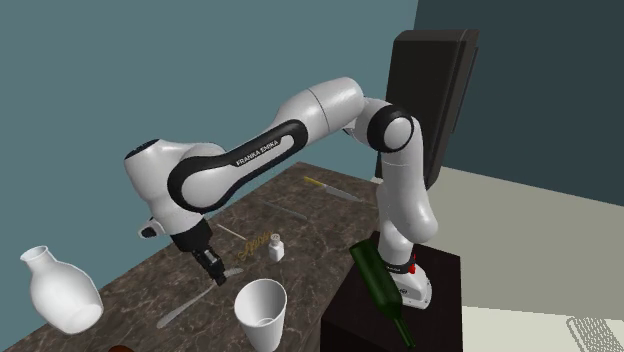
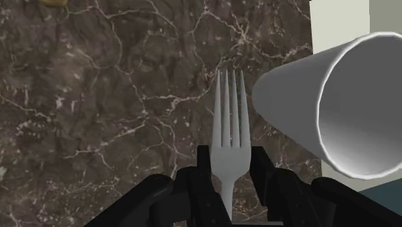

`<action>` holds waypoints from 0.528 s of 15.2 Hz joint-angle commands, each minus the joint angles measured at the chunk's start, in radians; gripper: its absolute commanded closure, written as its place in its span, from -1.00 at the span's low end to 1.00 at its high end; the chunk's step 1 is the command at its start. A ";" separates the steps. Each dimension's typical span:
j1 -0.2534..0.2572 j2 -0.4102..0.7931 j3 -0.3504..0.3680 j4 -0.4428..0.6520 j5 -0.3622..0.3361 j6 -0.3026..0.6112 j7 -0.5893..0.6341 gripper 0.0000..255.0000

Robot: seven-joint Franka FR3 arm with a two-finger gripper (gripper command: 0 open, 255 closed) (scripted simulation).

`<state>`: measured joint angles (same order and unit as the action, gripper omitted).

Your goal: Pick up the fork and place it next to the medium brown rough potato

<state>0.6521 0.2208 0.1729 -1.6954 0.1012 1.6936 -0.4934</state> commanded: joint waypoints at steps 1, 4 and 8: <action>0.021 0.079 0.010 0.109 -0.009 -0.027 0.035 1.00; 0.056 0.202 0.020 0.288 -0.027 -0.079 0.081 1.00; 0.122 0.430 0.027 0.646 -0.058 -0.203 0.144 1.00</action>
<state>0.7516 0.5721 0.1975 -1.1789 0.0534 1.5397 -0.3713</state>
